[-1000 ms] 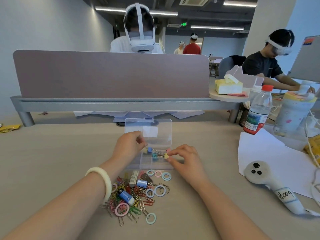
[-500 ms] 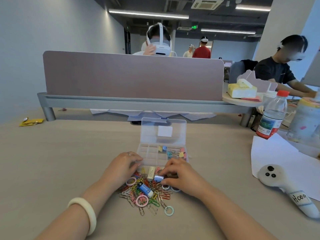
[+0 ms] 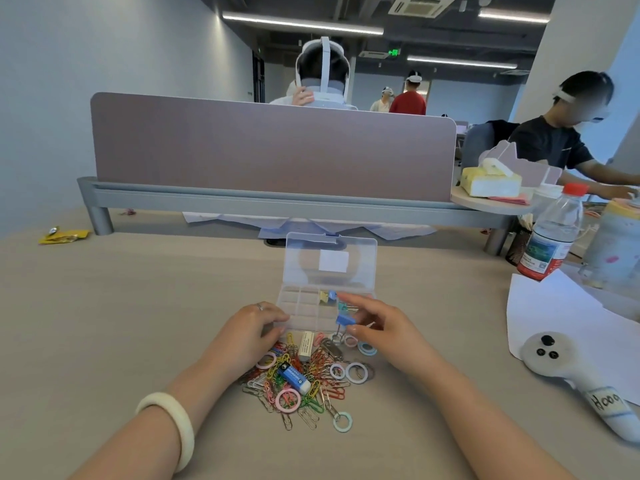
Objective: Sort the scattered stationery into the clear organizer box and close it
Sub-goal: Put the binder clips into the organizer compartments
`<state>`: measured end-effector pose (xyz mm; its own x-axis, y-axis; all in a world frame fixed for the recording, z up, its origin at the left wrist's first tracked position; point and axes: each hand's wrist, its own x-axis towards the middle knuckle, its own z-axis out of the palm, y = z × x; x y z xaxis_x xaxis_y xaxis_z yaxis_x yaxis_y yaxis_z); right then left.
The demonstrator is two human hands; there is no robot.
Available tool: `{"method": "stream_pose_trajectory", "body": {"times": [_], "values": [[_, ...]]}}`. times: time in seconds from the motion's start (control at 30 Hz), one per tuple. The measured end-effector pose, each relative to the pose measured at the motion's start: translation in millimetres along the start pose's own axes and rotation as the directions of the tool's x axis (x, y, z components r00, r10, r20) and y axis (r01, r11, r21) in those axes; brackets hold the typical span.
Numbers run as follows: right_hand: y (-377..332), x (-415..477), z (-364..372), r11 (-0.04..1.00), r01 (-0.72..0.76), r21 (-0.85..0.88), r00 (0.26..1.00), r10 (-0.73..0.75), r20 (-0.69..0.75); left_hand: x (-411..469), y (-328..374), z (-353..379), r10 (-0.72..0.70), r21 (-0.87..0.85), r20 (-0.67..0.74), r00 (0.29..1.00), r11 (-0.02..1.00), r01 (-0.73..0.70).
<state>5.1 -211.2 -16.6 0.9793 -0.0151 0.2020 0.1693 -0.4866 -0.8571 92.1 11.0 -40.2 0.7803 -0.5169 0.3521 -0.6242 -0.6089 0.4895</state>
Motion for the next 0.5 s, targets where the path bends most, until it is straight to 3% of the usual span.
{"method": "stream_pose_trajectory", "body": {"times": [0.1,0.3,0.5], "values": [[2,2,-13,0.997,-0.011,-0.071,1.0,0.013,0.027,0,-1,1,0.001,0.007,-0.004,1.0,1.0,-0.001],[10,27,-33,0.997,-0.066,-0.043,0.97,0.054,-0.238,1,-2,4,0.02,0.012,-0.031,0.999,1.0,-0.019],[33,62,-29,0.977,-0.165,-0.137,0.938,0.112,-0.329,3,-4,7,0.032,0.022,-0.062,0.998,0.999,-0.031]]}}
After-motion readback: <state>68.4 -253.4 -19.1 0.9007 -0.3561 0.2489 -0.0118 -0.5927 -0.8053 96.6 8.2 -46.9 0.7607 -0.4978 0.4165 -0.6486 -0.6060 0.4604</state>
